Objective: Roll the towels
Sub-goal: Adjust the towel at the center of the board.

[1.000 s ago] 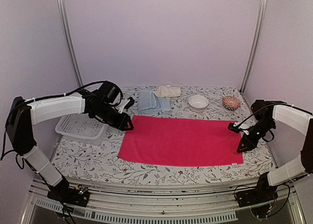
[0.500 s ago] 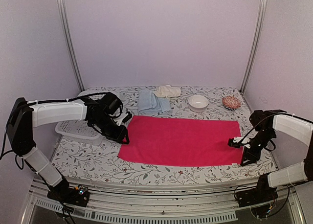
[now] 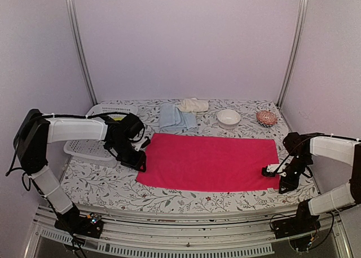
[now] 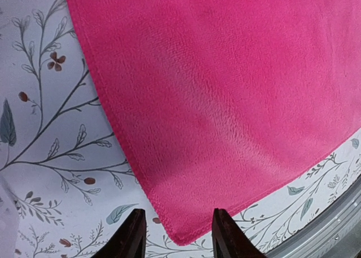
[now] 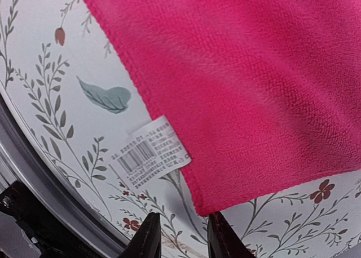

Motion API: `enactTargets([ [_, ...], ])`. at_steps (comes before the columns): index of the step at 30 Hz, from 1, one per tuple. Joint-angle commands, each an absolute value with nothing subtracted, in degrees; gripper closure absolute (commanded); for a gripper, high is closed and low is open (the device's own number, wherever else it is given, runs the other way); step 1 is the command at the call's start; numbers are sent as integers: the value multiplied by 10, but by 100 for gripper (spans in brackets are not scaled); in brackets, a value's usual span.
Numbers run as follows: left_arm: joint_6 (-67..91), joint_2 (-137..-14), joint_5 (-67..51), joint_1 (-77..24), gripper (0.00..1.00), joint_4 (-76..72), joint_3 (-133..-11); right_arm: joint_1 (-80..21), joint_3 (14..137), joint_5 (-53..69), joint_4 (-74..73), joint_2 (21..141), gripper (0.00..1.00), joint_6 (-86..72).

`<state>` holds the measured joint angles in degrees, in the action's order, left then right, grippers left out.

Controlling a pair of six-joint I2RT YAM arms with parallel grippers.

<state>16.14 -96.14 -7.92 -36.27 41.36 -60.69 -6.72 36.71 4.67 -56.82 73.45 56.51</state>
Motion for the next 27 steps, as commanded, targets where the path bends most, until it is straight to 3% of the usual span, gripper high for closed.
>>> enactTargets([
  [1, 179, -963, -69, -368, 57, 426, -599, -76, 362, 10, -525, 745, 71, 560],
  [20, 207, -970, -88, -368, 58, 409, -578, -102, 343, 16, -520, 749, 72, 578],
  [27, 212, -983, -105, -369, 62, 412, -565, -104, 328, -22, -502, 756, 89, 575],
])
